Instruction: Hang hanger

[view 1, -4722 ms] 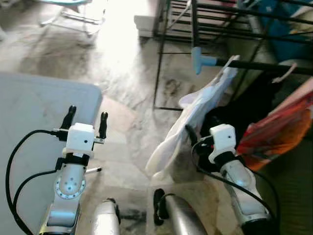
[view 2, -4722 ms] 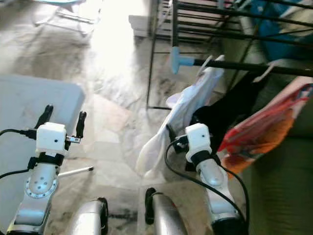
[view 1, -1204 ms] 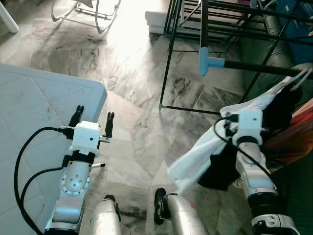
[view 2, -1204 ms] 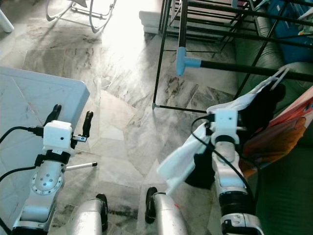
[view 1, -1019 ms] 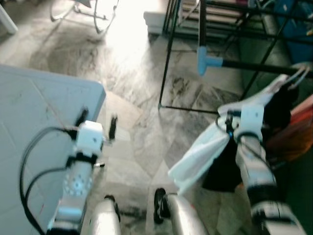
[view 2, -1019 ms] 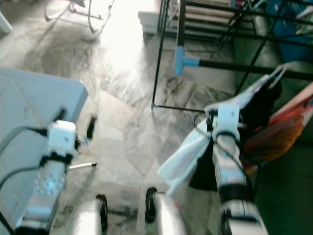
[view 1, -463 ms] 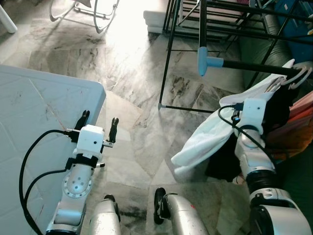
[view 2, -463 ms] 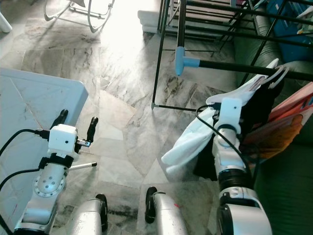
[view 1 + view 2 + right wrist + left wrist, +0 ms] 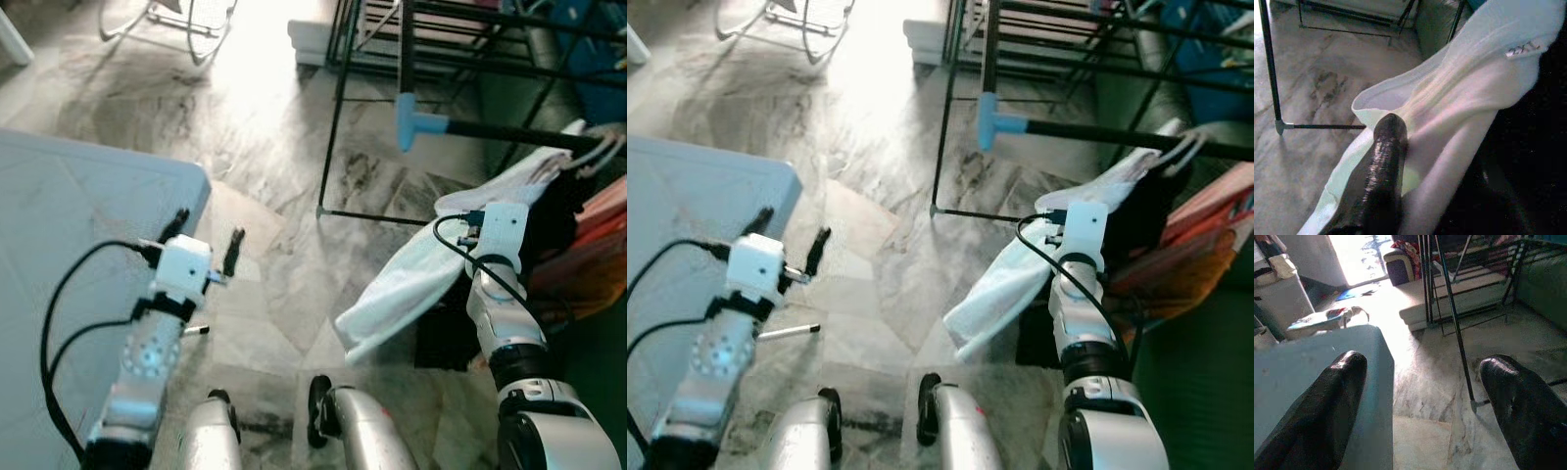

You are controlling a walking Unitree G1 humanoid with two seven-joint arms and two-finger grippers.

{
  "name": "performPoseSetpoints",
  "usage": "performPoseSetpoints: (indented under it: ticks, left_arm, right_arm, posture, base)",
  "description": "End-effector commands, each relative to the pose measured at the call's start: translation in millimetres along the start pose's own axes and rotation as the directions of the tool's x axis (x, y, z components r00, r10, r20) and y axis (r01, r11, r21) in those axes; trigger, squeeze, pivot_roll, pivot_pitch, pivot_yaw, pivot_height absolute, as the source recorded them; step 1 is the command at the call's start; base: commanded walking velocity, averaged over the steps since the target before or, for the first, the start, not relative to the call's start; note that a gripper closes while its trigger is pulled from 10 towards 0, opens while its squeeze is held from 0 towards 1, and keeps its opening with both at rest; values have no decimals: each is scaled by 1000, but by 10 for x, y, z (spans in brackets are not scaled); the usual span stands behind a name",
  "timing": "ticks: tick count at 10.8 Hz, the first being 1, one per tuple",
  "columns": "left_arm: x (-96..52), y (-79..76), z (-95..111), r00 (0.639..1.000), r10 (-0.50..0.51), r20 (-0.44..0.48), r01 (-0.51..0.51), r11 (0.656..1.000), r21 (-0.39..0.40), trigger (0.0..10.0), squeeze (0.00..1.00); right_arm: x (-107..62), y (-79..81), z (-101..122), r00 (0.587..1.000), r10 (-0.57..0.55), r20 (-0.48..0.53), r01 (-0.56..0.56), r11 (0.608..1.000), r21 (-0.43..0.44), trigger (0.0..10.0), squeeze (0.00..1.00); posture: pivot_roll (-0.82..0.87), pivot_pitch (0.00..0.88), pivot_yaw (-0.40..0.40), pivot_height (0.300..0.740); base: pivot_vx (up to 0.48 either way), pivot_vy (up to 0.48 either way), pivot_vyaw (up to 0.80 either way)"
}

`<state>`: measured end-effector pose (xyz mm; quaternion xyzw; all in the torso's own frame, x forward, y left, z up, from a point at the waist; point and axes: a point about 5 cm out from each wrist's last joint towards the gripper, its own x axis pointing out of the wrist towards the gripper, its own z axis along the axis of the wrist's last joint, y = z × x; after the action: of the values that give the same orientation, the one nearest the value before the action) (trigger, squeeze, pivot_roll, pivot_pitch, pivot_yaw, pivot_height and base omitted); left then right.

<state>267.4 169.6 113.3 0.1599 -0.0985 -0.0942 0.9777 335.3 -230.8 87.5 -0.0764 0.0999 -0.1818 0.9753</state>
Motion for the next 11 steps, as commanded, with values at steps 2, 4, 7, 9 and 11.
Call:
performPoseSetpoints:
  ticks: [2, 4, 7, 9, 11]
  left_arm:
    - [5, -129, 22, 996, -86, 11, 87, 995, -59, 10000, 0]
    - [-18, -212, -49, 987, -158, -12, 158, 987, -19, 10000, 0]
    - [72, -137, 137, 994, -88, 63, 86, 995, 41, 10000, 0]
    - [52, -10, 160, 994, 66, 84, -67, 998, 10, 10000, 0]
    - [-1, 179, 53, 974, 229, 1, -228, 970, -88, 10000, 0]
  right_arm:
    - [-14, -1, -103, 999, -6, -36, 6, 1000, 5, 0, 0]
    - [-33, 64, -128, 999, 23, -34, -22, 1000, 19, 0, 0]
    - [-66, 228, -28, 990, 130, 50, -131, 991, 31, 0, 0]
    - [-125, 270, -54, 980, 184, 78, -186, 982, 27, 0, 0]
    - [-180, 292, -120, 970, 228, 82, -231, 973, 29, 0, 0]
  posture:
    - [65, 198, -106, 740]
    - [71, 180, -110, 740]
    - [77, 169, -109, 740]
    - [67, 184, -105, 740]
    - [64, 184, -108, 740]
  base:
    - [0, 0, 0]
    - [0, 0, 0]
    - [0, 0, 0]
    - [0, 0, 0]
    - [0, 0, 0]
